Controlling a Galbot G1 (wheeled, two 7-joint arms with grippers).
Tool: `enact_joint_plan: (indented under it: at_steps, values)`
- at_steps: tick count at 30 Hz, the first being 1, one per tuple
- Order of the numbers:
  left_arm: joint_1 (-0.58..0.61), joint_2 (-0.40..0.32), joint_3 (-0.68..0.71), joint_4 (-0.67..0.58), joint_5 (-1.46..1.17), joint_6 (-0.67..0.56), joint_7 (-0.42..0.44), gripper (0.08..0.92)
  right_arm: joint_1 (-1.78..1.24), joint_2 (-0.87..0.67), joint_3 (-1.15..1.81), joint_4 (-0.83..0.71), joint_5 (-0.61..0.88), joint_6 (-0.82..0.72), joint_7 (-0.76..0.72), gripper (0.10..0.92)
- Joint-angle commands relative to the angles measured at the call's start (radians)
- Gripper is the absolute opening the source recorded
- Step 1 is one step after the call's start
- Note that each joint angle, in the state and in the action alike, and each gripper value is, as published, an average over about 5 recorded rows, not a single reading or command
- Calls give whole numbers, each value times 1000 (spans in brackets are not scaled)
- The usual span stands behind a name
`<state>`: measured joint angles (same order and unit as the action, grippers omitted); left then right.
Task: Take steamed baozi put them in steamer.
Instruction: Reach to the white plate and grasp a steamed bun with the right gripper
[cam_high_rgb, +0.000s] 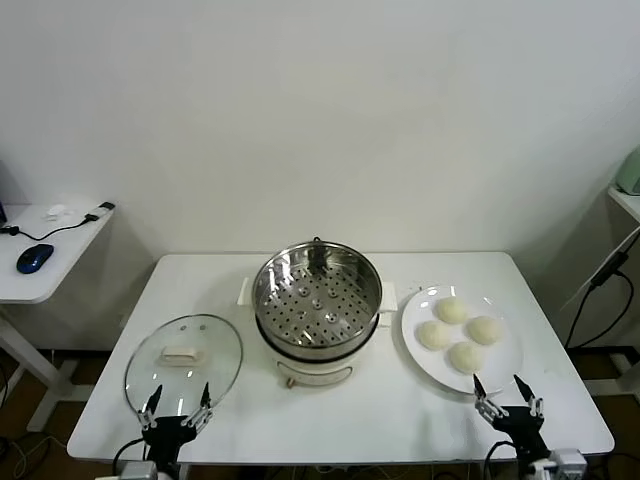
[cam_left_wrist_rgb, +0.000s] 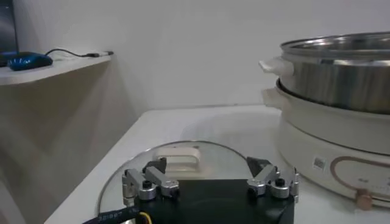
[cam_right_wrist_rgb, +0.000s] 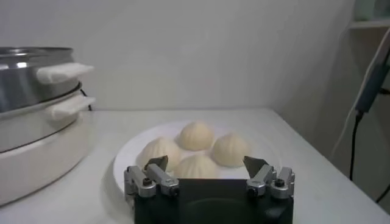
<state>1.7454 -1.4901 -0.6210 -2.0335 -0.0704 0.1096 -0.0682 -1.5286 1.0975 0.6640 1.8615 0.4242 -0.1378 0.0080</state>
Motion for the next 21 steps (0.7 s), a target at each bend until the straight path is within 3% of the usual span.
enact_joint_plan:
  at_steps: [1,6,9,12,16,21]
  values:
    - [0,2,1,-3,-1,0,0,823,444,-192,-99,-156,-19,-195,-12,823]
    - [-4,8,8,-4,-8,-2,-1,823,762,-396,-387,-355,-108,-221,-200,823]
    - [-6,10,9,-5,-10,-1,-1,823,964,-559,-663,-441,-149,-212,-452,823]
    - [-7,9,9,-8,-11,0,-1,823,1255,-664,-1018,-551,-199,-107,-741,823]
    - [-6,7,12,-6,-10,0,-1,823,1680,-667,-1496,-701,-262,96,-1027,823]
    - [-5,2,17,2,-10,-3,-1,823,2019,-549,-1897,-866,-302,240,-1249,823]
